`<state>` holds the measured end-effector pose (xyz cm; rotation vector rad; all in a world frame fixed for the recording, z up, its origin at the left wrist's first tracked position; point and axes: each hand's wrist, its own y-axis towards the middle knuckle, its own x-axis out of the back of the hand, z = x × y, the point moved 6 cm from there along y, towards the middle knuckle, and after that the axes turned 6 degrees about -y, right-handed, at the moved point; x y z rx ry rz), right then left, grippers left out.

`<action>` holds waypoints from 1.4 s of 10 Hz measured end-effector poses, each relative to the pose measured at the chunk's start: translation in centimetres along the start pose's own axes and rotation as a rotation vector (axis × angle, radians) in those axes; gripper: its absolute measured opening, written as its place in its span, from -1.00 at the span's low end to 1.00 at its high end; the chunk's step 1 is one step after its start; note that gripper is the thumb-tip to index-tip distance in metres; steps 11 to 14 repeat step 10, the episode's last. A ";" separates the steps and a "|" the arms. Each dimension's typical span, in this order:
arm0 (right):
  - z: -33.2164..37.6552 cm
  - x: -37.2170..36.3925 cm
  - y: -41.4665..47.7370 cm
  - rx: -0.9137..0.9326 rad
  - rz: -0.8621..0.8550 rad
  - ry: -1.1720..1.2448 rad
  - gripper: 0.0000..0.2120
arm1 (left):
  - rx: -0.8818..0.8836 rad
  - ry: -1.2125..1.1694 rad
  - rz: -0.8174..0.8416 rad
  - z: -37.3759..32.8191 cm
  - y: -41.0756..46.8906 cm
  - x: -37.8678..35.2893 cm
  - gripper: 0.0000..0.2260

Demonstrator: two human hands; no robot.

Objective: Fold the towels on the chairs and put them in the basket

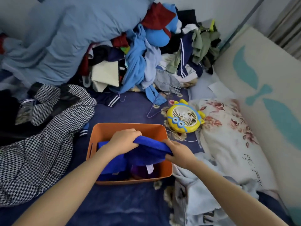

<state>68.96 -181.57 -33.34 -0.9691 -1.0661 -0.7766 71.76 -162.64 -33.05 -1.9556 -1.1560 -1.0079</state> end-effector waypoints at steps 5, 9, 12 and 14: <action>-4.2 -14.8 11.8 0.061 0.291 -0.392 -0.54 | 0.176 0.097 0.272 9.2 6.4 -18.6 -0.52; -4.4 -24.4 8.4 0.009 0.808 -0.350 -0.55 | 0.193 0.268 0.714 8.9 3.2 -25.9 -0.37; -4.1 -22.1 8.8 -0.020 0.727 -0.276 -0.59 | 0.222 0.221 0.646 8.4 3.2 -24.2 -0.42; -4.1 -22.1 8.8 -0.020 0.727 -0.276 -0.59 | 0.222 0.221 0.646 8.4 3.2 -24.2 -0.42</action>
